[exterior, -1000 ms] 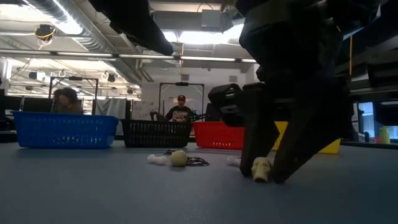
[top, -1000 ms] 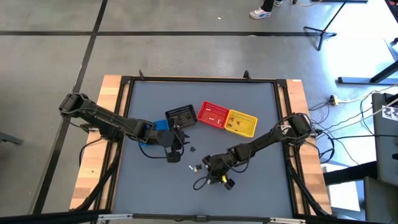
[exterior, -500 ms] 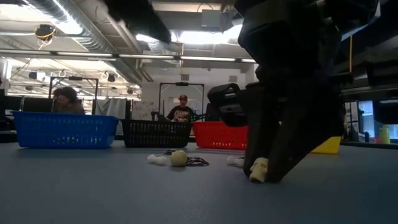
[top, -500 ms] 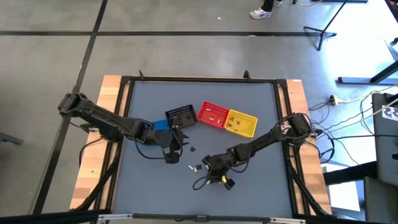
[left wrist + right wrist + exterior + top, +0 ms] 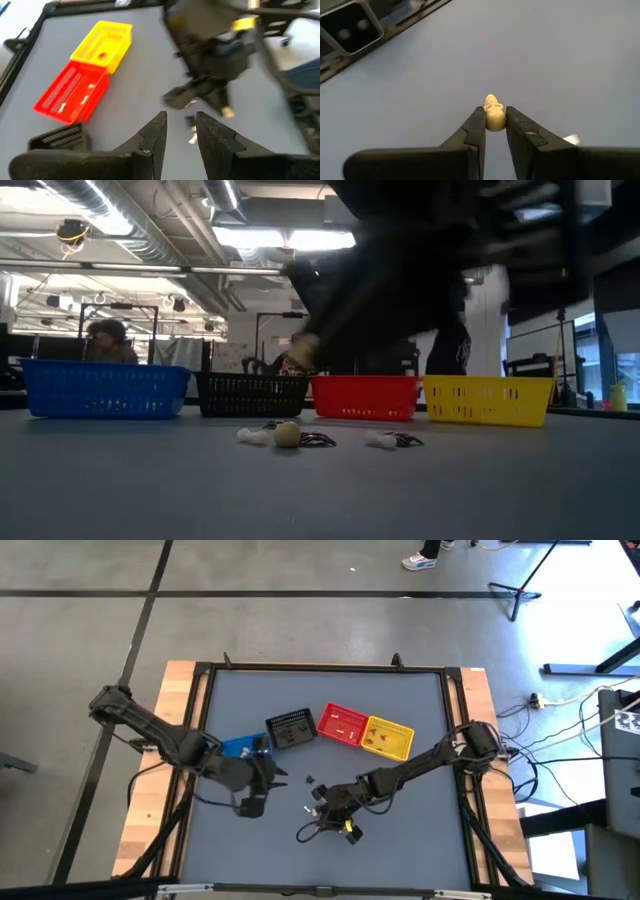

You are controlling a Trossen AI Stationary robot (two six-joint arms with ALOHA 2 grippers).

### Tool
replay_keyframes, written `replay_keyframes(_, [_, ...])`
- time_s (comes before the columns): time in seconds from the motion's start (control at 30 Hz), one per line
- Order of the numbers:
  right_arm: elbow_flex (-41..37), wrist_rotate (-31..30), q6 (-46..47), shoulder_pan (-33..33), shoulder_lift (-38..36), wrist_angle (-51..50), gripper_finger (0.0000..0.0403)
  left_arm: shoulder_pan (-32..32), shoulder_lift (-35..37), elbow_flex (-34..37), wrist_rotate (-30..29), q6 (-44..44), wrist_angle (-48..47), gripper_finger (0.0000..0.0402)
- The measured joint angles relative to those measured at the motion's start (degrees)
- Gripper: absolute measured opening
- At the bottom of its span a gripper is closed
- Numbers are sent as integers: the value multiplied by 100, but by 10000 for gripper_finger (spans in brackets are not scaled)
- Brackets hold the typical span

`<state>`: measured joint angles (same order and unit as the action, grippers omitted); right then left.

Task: Sort Halloween decoration
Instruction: Put the yellow skull toy into the blue bin

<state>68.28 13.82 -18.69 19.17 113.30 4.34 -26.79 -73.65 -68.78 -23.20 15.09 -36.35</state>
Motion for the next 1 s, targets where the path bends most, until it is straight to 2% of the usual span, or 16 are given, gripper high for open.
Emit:
replay_keyframes(0.33, [861,-1083,-134,-544,0,11,60,-766,291,-65,-13,688,-106,98])
replay_keyframes(0.5, [1057,-1083,-135,-1021,-9,93,60,-995,277,-65,-42,732,-99,98])
replay_keyframes(0.63, [1057,-1086,-136,-1436,-5,511,60,-1048,277,-65,-321,730,-95,98])
replay_keyframes(0.83, [1059,-829,-124,-1909,360,1807,60,-1045,277,-65,-476,730,-96,98])
replay_keyframes(1.0, [1059,-675,-119,-2044,737,2712,60,-1040,275,-65,-487,730,-93,98])
